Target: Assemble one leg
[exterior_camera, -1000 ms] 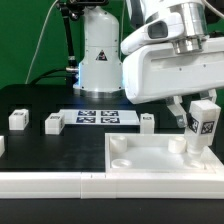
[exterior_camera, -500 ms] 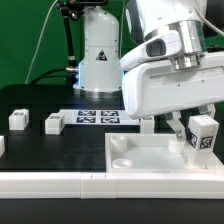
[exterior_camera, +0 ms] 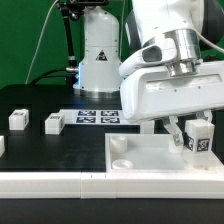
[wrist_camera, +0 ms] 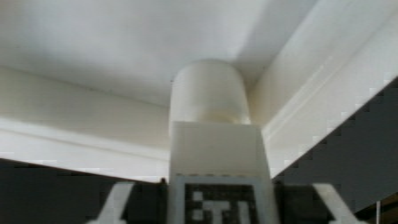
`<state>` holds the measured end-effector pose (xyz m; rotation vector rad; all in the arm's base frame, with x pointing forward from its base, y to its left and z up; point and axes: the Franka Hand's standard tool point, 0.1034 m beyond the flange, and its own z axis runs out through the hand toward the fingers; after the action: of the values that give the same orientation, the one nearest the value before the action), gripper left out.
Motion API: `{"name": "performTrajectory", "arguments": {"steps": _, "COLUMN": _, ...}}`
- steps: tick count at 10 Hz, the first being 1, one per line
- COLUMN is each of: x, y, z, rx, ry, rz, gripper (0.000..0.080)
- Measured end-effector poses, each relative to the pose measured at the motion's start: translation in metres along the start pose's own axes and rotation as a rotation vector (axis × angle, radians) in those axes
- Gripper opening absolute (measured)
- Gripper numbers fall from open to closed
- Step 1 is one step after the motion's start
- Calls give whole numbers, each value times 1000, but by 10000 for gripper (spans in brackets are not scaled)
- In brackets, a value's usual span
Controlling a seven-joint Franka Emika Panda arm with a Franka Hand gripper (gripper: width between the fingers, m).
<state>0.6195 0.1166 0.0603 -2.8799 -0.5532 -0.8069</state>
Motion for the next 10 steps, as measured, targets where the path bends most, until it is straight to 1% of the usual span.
{"name": "performTrajectory", "arguments": {"steps": 1, "x": 0, "y": 0, "z": 0, "rx": -5, "ry": 10, "rz": 0, "gripper": 290}}
{"name": "performTrajectory", "arguments": {"steps": 4, "x": 0, "y": 0, "z": 0, "rx": -4, "ry": 9, "rz": 0, "gripper": 294}}
{"name": "performTrajectory", "arguments": {"steps": 5, "x": 0, "y": 0, "z": 0, "rx": -5, "ry": 9, "rz": 0, "gripper": 542}}
{"name": "performTrajectory", "arguments": {"steps": 6, "x": 0, "y": 0, "z": 0, "rx": -5, "ry": 9, "rz": 0, "gripper": 622}}
{"name": "performTrajectory", "arguments": {"steps": 10, "x": 0, "y": 0, "z": 0, "rx": -5, "ry": 9, "rz": 0, "gripper": 647}}
